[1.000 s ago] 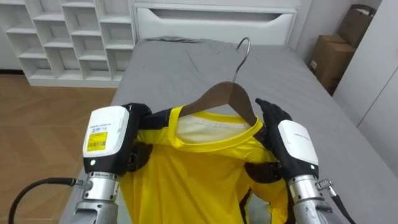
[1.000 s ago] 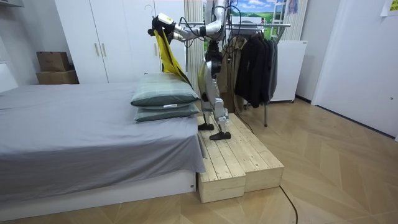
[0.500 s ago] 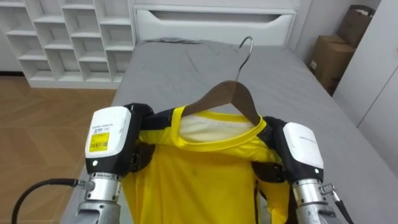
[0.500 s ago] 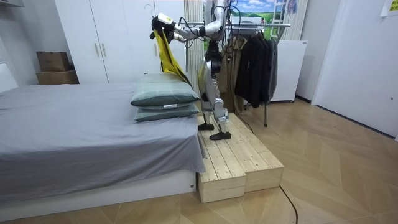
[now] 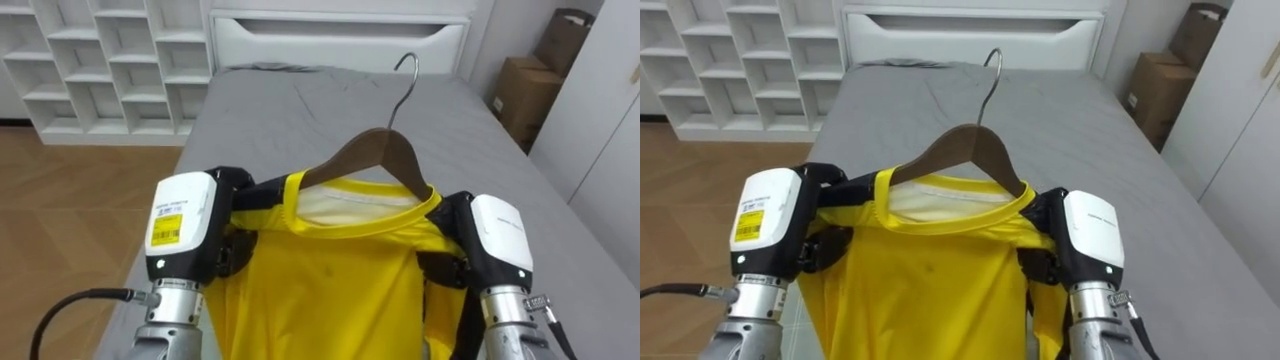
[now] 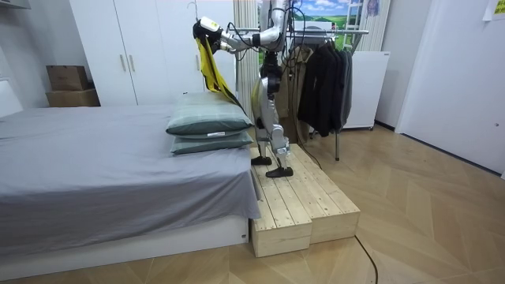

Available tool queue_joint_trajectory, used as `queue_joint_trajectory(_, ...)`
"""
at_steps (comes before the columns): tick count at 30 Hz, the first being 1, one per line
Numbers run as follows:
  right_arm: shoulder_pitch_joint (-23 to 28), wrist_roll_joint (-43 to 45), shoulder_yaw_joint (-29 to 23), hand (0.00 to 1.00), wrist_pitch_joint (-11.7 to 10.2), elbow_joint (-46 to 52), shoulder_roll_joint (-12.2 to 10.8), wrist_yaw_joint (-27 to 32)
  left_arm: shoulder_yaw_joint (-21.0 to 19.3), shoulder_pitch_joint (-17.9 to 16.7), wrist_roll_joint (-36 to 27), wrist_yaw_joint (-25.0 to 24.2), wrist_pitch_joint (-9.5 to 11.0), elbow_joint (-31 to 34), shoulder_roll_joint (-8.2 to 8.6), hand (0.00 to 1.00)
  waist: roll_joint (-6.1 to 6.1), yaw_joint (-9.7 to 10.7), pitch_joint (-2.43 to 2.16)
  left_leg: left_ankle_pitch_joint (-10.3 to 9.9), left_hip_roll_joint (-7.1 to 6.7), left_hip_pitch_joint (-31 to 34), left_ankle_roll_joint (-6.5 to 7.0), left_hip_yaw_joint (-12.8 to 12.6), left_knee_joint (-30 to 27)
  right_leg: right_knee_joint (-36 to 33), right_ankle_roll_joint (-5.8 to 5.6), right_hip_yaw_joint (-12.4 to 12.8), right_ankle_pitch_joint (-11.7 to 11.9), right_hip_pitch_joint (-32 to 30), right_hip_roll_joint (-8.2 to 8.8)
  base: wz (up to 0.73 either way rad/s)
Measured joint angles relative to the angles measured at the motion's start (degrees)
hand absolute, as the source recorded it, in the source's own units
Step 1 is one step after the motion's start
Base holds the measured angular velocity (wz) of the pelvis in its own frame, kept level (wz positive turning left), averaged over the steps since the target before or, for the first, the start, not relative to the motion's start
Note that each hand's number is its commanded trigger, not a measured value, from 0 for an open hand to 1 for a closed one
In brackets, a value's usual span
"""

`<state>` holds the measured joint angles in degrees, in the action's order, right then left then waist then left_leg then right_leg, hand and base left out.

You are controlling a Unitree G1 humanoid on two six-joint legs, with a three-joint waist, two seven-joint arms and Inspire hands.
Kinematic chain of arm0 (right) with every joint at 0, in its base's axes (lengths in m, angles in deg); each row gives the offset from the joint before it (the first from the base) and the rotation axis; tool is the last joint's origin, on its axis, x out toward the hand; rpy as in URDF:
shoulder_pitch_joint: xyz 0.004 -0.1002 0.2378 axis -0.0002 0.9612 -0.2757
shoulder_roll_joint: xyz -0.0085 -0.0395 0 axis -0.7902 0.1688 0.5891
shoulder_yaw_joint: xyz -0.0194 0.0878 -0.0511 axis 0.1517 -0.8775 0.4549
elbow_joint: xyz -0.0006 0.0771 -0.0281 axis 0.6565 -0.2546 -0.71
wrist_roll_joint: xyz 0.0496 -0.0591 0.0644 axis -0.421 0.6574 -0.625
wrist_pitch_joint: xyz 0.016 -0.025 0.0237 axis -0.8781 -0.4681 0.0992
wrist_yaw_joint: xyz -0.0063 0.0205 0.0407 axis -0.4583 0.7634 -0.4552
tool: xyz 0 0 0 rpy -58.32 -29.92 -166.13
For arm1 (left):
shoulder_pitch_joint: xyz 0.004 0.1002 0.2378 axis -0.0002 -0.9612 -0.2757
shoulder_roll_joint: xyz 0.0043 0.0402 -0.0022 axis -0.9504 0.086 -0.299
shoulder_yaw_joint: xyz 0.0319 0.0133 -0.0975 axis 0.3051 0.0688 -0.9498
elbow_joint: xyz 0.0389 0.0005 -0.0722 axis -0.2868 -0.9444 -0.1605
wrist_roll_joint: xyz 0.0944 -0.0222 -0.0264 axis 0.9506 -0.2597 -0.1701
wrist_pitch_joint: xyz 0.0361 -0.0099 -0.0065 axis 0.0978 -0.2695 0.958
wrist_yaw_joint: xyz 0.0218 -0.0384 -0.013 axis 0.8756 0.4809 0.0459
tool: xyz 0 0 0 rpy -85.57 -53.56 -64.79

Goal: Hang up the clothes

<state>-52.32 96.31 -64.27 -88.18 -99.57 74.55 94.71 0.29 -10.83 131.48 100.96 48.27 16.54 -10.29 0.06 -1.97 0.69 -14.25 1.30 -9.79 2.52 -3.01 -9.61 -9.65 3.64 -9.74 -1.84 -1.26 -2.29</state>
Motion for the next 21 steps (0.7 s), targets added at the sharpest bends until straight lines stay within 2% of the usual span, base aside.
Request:
queue_joint_trajectory(11,0.0,0.1,0.0,1.0,-0.1,-0.6,-0.1,-0.2,0.0,-0.4,-0.1,-0.2,0.1,-0.3,0.01,1.0,0.57,0.0,-0.09,0.0,-0.01,-0.5,0.0,-0.1,0.0,-0.2,0.0,0.2,0.0,0.4,-0.01,0.0)
queue_joint_trajectory(12,0.0,0.2,0.1,1.0,-0.1,-0.7,-0.1,-0.2,0.0,-0.6,-0.1,-0.2,0.2,-0.3,0.08,0.74,0.73,0.0,-0.09,0.0,-0.01,-0.5,0.0,-0.1,0.0,-0.1,0.0,0.2,0.0,0.4,-0.02,0.0)
queue_joint_trajectory(14,0.1,0.2,0.0,1.0,-0.1,-0.7,-0.1,-0.3,0.0,-0.7,-0.1,-0.2,0.2,-0.3,0.38,0.6,0.93,0.0,-0.09,0.0,-0.02,-0.5,0.0,-0.1,0.0,-0.1,0.0,0.2,0.0,0.4,-0.01,0.0)
queue_joint_trajectory(15,0.1,0.3,0.0,1.0,-0.1,-0.8,-0.1,-0.3,0.0,-0.7,-0.2,-0.2,0.2,-0.3,0.51,0.33,1.04,0.0,-0.08,0.0,-0.03,-0.5,0.0,-0.1,0.0,-0.1,0.0,0.2,0.0,0.4,0.0,0.0)
queue_joint_trajectory(16,0.1,0.3,0.0,1.0,-0.1,-0.8,-0.2,-0.3,0.0,-0.7,-0.3,-0.2,0.2,-0.3,0.58,0.0,1.09,0.1,-0.08,0.0,-0.03,-0.6,0.0,-0.1,0.1,-0.1,0.0,0.2,0.0,0.4,0.0,0.0)
queue_joint_trajectory(21,0.2,0.3,0.1,1.0,0.2,-0.8,-0.3,-0.7,-0.2,-0.9,-1.1,-0.2,0.2,-0.3,0.96,0.0,1.33,0.0,-0.02,0.0,-0.01,-0.5,0.0,-0.1,0.1,0.0,0.0,0.1,0.0,0.3,0.0,0.0)
